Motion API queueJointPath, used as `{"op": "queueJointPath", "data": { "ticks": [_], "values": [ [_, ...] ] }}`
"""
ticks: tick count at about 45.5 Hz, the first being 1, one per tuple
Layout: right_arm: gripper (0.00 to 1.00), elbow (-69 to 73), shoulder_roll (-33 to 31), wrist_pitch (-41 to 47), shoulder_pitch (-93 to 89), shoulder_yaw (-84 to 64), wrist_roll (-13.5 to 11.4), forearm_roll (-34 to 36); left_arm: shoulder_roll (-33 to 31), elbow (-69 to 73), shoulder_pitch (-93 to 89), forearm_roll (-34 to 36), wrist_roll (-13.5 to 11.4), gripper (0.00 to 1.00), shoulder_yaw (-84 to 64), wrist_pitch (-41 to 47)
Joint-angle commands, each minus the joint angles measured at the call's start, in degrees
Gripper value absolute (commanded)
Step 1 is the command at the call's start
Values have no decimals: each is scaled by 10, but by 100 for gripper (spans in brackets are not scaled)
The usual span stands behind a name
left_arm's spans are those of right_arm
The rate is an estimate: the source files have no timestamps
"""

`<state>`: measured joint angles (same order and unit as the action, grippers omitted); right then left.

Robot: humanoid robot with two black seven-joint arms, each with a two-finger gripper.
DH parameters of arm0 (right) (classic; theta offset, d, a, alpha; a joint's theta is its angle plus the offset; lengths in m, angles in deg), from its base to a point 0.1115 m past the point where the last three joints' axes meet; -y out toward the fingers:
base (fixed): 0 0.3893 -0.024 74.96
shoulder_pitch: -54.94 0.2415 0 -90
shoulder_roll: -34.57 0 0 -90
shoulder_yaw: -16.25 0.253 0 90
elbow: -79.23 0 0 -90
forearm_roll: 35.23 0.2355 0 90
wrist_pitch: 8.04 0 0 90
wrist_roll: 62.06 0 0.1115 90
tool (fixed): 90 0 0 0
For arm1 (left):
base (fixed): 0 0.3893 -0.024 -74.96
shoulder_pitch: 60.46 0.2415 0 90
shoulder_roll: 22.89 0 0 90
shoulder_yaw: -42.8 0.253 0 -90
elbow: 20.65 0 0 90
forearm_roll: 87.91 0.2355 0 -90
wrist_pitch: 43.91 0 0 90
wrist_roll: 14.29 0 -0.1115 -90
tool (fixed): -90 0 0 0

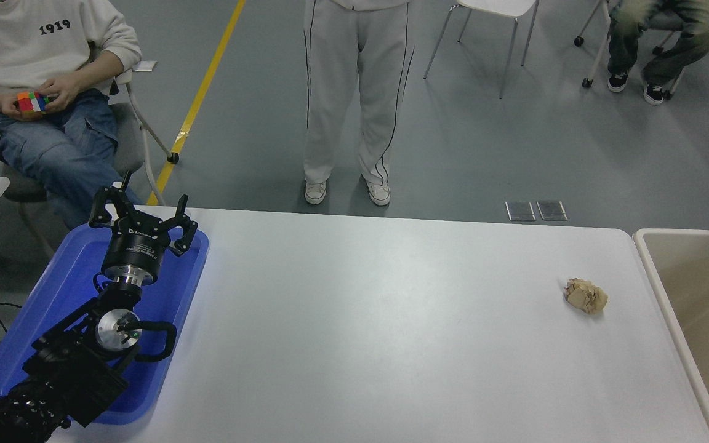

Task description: Pick up foil plate and place in dustbin

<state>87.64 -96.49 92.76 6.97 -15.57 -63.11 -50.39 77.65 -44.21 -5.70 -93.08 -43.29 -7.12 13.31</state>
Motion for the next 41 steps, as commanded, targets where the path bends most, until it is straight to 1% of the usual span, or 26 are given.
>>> {"op": "queueJointPath", "data": {
  "ticks": [1,8,29,41],
  "values": [
    [0,-33,33,-42,-47,14,0,5,0,0,0,0,0,100,0,0],
    [0,-34,45,-69,-57,14,0,5,0,0,0,0,-1,100,0,0],
    [0,-33,52,-77,-63,14,0,6,0,0,0,0,-1,100,1,0],
    [0,-33,58,-114,-63,26,0,5,0,0,0,0,-1,100,0,0]
  ]
}}
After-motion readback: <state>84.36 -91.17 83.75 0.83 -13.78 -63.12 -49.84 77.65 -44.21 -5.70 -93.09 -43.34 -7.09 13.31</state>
